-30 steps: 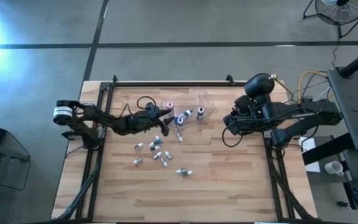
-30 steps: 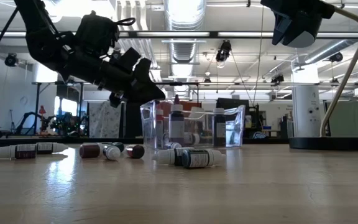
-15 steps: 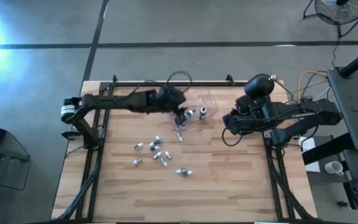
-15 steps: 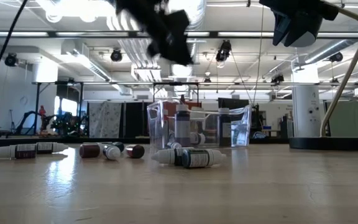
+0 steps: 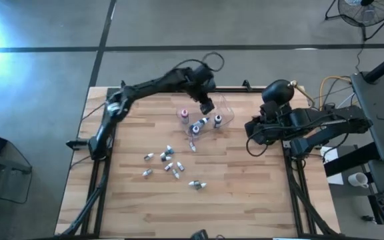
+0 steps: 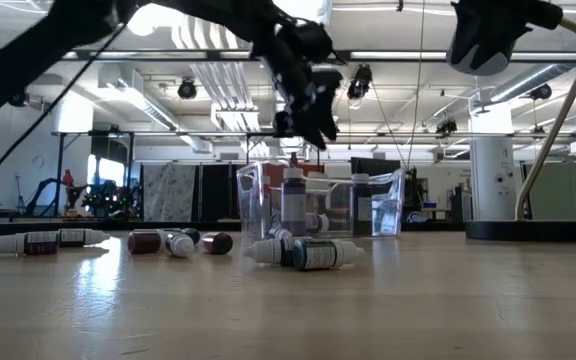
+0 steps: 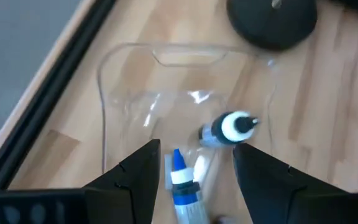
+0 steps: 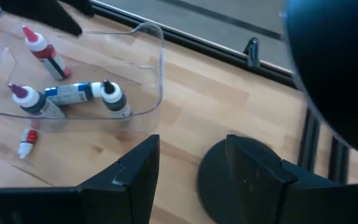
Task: Pick & Place food coloring
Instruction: Put the large blue food coloring bottle into the transparent bin
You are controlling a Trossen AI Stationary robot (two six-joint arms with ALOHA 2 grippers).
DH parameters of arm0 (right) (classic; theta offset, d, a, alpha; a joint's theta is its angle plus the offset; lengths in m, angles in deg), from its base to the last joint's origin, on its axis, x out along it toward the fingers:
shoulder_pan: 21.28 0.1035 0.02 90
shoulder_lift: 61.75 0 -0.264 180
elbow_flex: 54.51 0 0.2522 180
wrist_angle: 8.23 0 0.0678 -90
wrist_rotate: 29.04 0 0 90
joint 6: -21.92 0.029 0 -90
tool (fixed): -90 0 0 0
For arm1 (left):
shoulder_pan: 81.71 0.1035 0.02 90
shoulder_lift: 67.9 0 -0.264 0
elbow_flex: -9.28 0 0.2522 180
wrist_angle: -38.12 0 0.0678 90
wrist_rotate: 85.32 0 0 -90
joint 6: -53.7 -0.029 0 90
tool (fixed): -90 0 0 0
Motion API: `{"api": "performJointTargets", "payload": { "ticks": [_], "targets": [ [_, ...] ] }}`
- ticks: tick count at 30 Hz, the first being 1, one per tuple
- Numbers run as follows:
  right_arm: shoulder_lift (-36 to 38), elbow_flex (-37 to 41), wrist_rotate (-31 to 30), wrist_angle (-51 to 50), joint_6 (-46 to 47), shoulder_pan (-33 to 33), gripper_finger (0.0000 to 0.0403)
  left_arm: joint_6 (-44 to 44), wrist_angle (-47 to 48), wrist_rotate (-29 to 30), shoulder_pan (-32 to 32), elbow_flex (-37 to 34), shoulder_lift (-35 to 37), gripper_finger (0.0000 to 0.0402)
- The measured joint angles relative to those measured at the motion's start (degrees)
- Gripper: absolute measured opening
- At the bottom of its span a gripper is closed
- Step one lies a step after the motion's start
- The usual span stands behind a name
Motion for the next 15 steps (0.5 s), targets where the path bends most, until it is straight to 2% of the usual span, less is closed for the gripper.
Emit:
{"api": "performJointTargets", "payload": {
  "ticks": [3, 6, 15],
  "targets": [
    [0.88, 0.45, -0.01, -2.26, 2.40, 0.75, 0.0176, -1.48, 7.00, 4.22, -1.06, 5.93, -6.18, 0.0178],
    [1.88, 1.56, -0.02, -3.70, 4.58, 1.28, 0.0176, -1.93, 10.85, 4.99, -1.23, 9.75, -10.61, 0.0178],
    [4.27, 5.07, -0.08, -3.58, 7.23, 1.60, 0.0176, -1.02, 10.55, 4.86, -1.64, 8.13, -15.55, 0.0178]
  ]
}}
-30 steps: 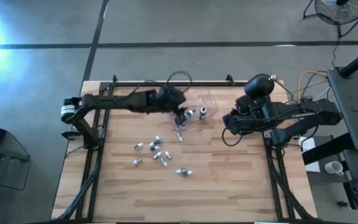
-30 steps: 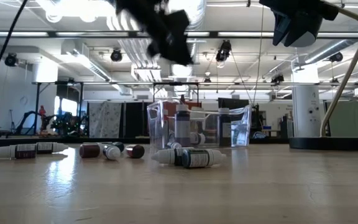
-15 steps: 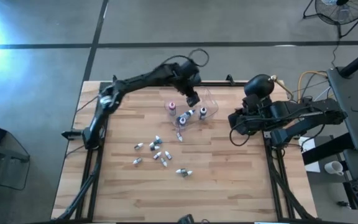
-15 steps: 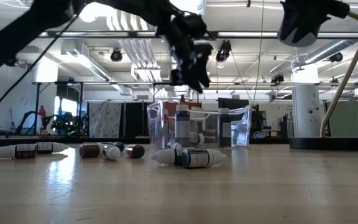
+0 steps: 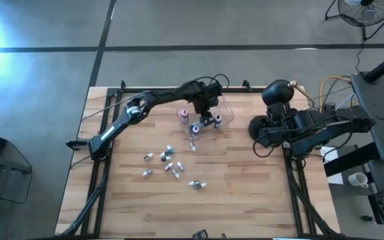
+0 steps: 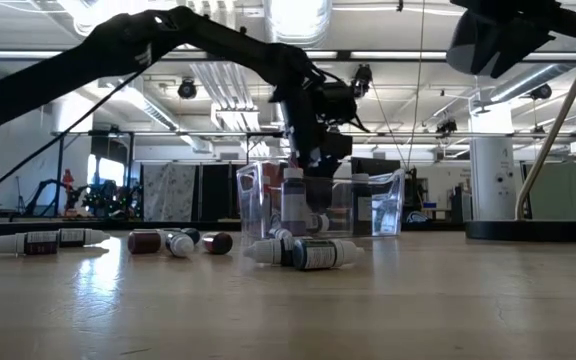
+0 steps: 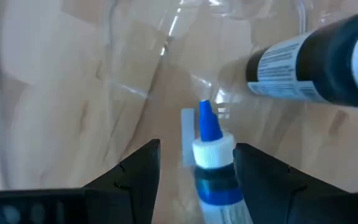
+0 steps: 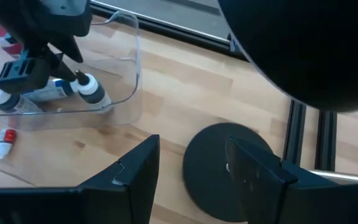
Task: Pick & Place food coloring
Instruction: Put the large blue food coloring bottle into the transparent bin
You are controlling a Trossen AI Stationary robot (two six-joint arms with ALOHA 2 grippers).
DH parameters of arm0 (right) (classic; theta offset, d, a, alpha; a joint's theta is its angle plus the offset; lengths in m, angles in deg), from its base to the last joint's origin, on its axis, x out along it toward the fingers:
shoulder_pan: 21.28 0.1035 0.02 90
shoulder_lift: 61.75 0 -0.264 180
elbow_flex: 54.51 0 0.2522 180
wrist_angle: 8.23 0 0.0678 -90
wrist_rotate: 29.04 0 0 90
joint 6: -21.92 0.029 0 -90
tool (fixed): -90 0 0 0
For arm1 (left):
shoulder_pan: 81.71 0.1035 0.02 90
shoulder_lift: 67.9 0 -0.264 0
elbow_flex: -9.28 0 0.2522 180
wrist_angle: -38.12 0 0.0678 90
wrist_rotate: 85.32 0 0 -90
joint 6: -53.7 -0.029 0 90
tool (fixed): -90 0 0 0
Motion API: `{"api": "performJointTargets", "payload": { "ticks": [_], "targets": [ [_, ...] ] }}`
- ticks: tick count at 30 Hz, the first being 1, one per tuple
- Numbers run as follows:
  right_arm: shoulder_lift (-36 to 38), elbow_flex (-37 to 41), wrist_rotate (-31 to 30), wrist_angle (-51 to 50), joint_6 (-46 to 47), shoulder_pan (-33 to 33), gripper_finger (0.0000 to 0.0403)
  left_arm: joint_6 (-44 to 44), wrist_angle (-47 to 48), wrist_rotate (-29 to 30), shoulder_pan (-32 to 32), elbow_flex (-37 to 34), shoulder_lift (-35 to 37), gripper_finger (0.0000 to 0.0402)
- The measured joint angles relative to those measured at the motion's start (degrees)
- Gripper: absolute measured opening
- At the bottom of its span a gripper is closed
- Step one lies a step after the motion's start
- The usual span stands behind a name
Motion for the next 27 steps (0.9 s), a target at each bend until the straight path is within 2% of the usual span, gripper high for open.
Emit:
{"api": "performJointTargets", "payload": {
  "ticks": [6, 14, 27],
  "targets": [
    [1.45, 2.83, 0.91, 0.10, 2.06, 0.00, 0.0176, 2.69, -0.40, 0.11, -0.21, -0.41, -2.60, 0.0178],
    [3.65, 6.30, 2.53, 0.32, 3.78, 0.00, 0.0176, 3.42, -0.21, 0.48, -0.45, -0.41, -2.56, 0.0178],
    [4.96, 6.48, 0.95, 0.46, 3.64, -0.02, 0.0176, 8.40, 4.22, 2.16, -0.58, 0.72, -2.02, 0.0178]
  ]
}}
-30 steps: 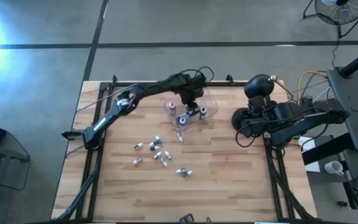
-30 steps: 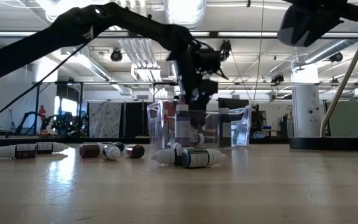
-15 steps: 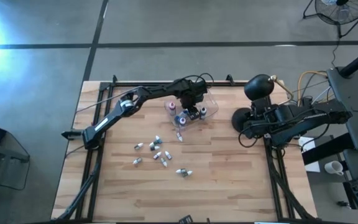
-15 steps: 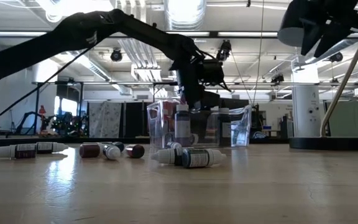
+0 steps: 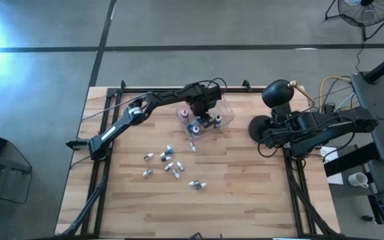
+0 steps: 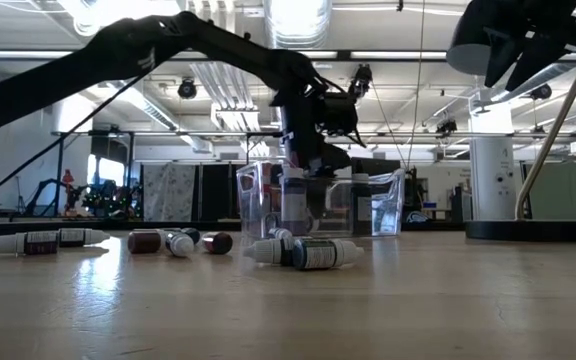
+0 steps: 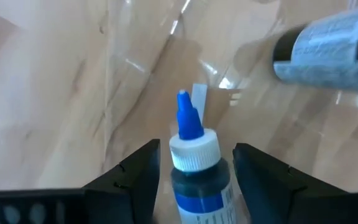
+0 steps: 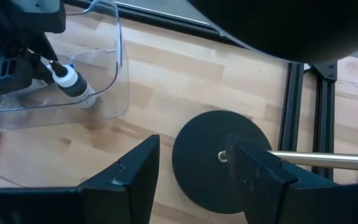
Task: Pick & Place food coloring
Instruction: Put the large blue food coloring bottle into the transparent bin
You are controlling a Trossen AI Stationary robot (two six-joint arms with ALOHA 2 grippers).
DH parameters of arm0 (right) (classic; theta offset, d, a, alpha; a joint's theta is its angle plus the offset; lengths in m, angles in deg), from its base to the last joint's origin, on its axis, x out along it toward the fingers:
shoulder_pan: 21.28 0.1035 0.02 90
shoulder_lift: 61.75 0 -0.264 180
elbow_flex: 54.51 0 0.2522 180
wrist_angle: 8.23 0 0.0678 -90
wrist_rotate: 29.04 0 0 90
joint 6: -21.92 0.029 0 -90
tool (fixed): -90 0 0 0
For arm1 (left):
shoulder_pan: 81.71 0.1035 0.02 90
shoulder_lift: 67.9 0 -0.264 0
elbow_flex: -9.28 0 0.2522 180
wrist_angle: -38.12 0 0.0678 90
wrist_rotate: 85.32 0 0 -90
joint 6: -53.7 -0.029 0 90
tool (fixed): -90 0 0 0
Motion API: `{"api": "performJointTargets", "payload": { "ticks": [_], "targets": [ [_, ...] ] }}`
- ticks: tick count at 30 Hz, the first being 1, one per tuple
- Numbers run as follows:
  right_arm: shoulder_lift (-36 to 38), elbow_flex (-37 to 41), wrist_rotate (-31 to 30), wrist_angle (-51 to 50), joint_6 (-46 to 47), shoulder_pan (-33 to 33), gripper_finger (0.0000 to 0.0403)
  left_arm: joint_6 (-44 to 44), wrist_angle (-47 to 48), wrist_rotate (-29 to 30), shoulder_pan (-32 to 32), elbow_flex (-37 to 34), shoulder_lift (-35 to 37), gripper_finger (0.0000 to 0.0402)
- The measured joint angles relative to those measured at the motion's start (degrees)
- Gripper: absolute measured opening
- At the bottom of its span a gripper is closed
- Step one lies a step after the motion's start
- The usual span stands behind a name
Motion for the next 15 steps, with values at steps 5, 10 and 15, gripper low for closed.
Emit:
{"api": "performJointTargets", "payload": {
  "ticks": [5, 10, 15],
  "targets": [
    [-0.10, 0.01, -0.02, 0.02, 0.16, 0.00, 0.0176, 0.15, 0.47, -0.42, -0.04, -0.37, -0.28, 0.0178],
    [-0.10, -0.01, -0.03, 0.02, 0.30, 0.00, 0.0176, 0.33, -0.60, -0.36, -0.05, -1.13, -0.38, 0.0174],
    [-0.14, 0.01, -0.07, 0.02, 0.36, 0.00, 0.0176, 0.61, -0.97, 0.70, -0.15, -1.37, -0.39, 0.0134]
  ]
}}
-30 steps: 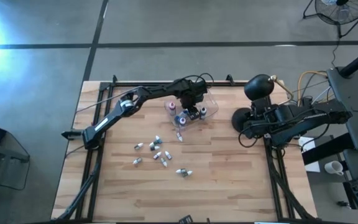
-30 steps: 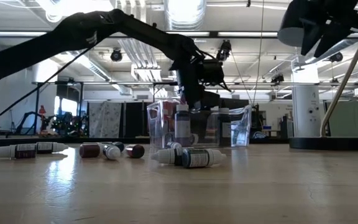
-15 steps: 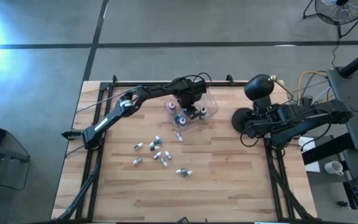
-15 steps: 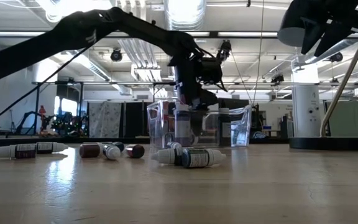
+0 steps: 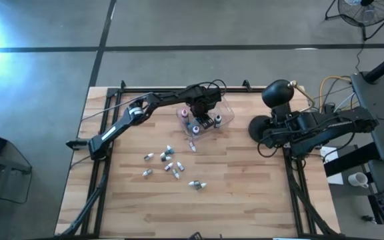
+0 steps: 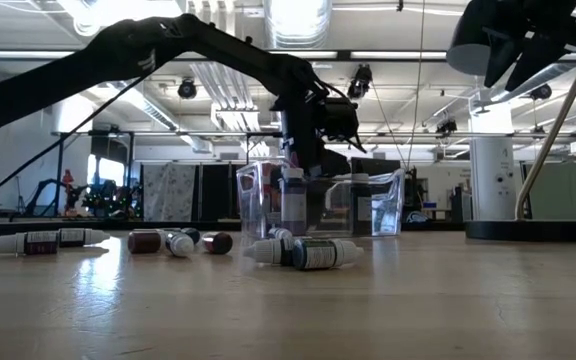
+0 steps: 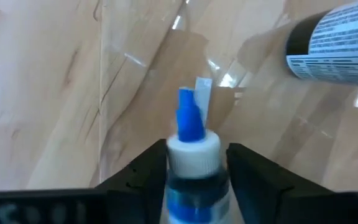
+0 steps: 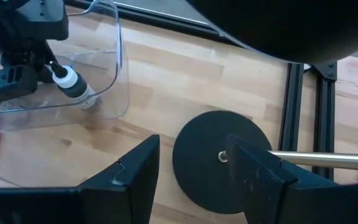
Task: Pick & Place food coloring
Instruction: Put the large blue food coloring bottle into the transparent bin
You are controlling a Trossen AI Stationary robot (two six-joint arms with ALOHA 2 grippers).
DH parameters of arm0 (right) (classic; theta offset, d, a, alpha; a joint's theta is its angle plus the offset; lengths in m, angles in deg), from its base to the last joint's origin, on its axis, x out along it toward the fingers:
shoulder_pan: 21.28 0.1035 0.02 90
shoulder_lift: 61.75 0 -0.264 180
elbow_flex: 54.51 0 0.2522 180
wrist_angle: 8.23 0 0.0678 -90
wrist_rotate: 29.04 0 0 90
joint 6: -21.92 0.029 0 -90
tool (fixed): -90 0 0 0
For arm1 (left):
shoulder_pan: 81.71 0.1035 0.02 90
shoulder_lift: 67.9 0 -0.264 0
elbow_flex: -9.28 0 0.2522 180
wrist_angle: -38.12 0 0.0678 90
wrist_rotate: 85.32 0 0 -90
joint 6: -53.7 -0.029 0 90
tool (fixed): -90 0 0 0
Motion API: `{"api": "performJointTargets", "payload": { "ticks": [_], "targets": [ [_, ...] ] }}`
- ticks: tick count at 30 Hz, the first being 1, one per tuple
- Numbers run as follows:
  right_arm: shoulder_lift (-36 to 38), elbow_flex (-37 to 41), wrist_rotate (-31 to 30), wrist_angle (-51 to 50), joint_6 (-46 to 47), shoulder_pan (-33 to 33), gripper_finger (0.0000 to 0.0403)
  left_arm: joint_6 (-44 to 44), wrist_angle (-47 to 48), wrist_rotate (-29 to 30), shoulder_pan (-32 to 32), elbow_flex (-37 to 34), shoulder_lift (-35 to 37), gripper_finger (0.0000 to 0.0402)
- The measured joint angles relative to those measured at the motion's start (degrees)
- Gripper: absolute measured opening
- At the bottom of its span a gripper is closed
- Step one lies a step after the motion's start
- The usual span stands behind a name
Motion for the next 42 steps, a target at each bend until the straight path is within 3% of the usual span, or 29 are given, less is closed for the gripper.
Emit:
{"api": "performJointTargets", "payload": {
  "ticks": [5, 15, 22, 26, 30, 36, 42],
  "targets": [
    [-0.02, 0.00, -0.10, 0.00, 0.00, 0.00, 0.0176, -0.30, -1.25, 1.27, -0.27, -0.64, 0.00, 0.0083],
    [-0.02, 0.00, -1.52, 0.09, 1.09, 0.00, 0.0176, -0.39, -3.32, 1.53, -1.01, 0.23, 1.67, 0.0083],
    [-0.02, 0.00, -3.79, 0.18, 2.32, 0.00, 0.0176, 0.13, -7.20, 4.43, -1.30, 0.27, 9.56, 0.0083],
    [-0.02, 0.00, -5.25, 0.20, 2.36, 0.00, 0.0176, -0.41, -15.79, 6.42, -2.16, -2.34, 14.27, 0.0083],
    [0.04, 0.02, -6.21, 0.09, 2.38, 0.00, 0.0176, 0.67, -31.35, 9.39, -3.75, -11.94, 20.42, 0.0083],
    [0.08, 0.02, -6.55, -0.27, 2.00, 0.00, 0.0176, 5.20, -59.38, 23.82, -6.83, -38.02, 30.39, 0.0083],
    [0.17, 0.02, -6.62, -0.51, 0.56, -0.02, 0.0176, 10.78, -86.78, 29.02, -9.27, -58.01, 36.60, 0.0086]
  ]
}}
